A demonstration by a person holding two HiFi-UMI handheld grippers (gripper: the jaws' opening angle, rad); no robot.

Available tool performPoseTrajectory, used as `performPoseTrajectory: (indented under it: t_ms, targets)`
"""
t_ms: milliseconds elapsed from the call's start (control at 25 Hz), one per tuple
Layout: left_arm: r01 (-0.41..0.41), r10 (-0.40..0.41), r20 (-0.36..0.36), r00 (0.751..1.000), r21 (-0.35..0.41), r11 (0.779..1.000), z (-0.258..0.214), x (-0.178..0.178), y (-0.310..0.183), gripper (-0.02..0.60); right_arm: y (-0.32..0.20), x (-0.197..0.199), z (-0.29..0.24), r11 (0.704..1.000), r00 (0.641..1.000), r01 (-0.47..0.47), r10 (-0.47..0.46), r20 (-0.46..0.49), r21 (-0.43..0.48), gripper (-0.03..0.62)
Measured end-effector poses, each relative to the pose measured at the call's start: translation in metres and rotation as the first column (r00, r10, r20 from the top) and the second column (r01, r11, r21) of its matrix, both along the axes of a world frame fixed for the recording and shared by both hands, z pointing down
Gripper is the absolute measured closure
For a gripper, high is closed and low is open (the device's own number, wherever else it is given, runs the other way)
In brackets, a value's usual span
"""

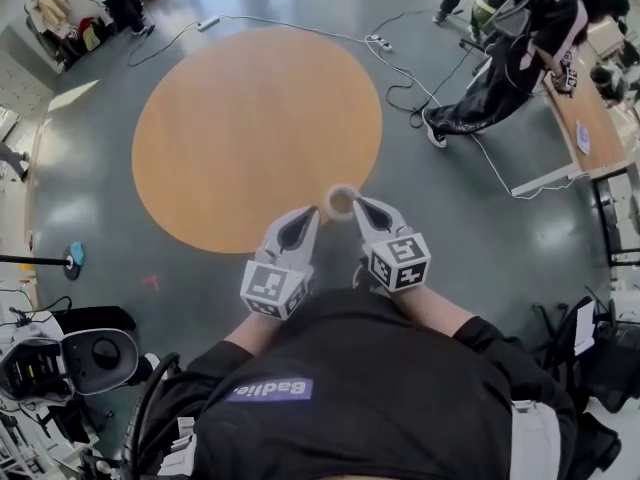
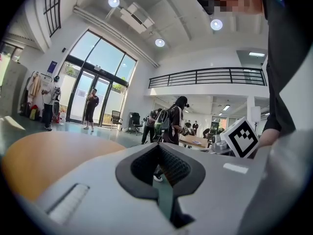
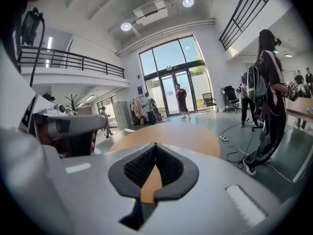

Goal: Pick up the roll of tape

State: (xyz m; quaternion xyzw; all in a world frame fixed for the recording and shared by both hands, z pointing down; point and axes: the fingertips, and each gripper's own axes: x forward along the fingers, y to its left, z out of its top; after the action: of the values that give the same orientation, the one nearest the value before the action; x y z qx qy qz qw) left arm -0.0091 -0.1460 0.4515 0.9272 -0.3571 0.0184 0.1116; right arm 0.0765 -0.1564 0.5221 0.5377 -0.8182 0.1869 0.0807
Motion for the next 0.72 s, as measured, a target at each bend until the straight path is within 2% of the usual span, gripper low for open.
performPoseTrajectory:
  t_ms: [240, 440, 600, 720]
  targets:
    - [-0.003, 0.002, 0.011, 1.000, 0.005, 1.000, -0.005, -0.007, -0.041, 0.569, -0.047, -0.011, -0.003, 0.999, 1.000, 0.023, -0.022, 0.012, -0.034, 0.562]
    - [0.020, -0.020, 0.029, 0.999, -0.005, 1.000, -0.001, -0.002, -0.039, 0.569, -0.051, 0.000, 0.017, 0.995, 0.999, 0.030, -0.028, 0.022, -0.092, 0.530]
    - [0.036, -0.035, 0.037, 0.999, -0.021, 0.999, 0.000, 0.003, -0.041, 0.569, -0.058, 0.006, 0.035, 0.988, 0.999, 0.052, -0.053, -0.004, -0.145, 0.507]
    - [0.036, -0.036, 0.043, 0.998, -0.014, 0.999, -0.001, -0.007, -0.045, 0.569, -0.066, 0.001, 0.053, 0.980, 0.997, 0.057, -0.065, -0.036, -0.192, 0.486]
